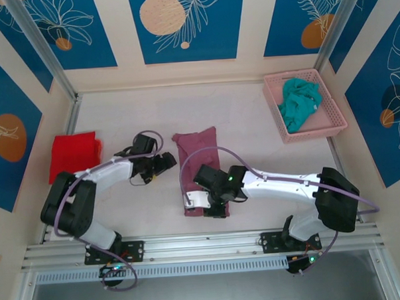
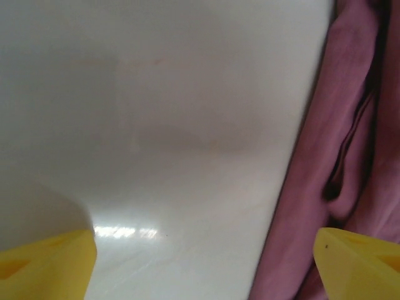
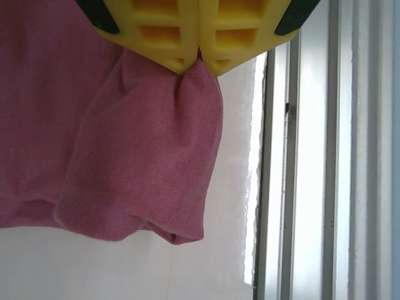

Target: Fold and stack the t-shirts

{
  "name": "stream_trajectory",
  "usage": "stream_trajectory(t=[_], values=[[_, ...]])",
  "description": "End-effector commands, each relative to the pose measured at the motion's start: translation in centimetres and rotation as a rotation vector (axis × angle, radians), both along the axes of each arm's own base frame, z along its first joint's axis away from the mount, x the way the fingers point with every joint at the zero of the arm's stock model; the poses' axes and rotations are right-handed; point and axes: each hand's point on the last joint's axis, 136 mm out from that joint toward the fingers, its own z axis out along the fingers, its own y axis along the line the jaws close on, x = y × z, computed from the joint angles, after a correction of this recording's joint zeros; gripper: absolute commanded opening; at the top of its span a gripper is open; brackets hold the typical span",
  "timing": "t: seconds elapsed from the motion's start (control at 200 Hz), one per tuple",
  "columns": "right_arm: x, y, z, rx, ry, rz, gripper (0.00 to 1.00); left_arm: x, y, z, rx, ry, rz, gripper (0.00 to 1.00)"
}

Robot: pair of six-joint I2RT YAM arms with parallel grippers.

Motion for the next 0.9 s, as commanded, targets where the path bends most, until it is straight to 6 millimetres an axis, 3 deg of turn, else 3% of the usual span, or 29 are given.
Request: stream_trajectory(t=[0.0,0.22,0.51,0.71,0.895], values=[[-0.6,-0.2,1.8,0.029,0.048,-0.001,0.0,3.7,-2.0,1.6,-0.094,-0.073,0.03,0.82],[-0.1,-0.3,1.7,0.042,0.061,-0.024,0.0,7.1,-4.3,0.3,-0.126,-0.056,0.014,0.57],[0.6,0.2,1.5,0.064,0.077,-0.05,0.0,7.9,-5.9,-2.0,-0.147,0.007,-0.017,0.32],[0.5,0.5,1.3,0.063,0.092,-0.045,0.0,8.0,-6.7,-2.8,-0.17,0.027,-0.036,0.27],[0.8,0.4,1.4,0.059,0.088,-0.048,0.0,8.2,-6.8,-1.1,-0.18,-0.015,-0.045,0.35]])
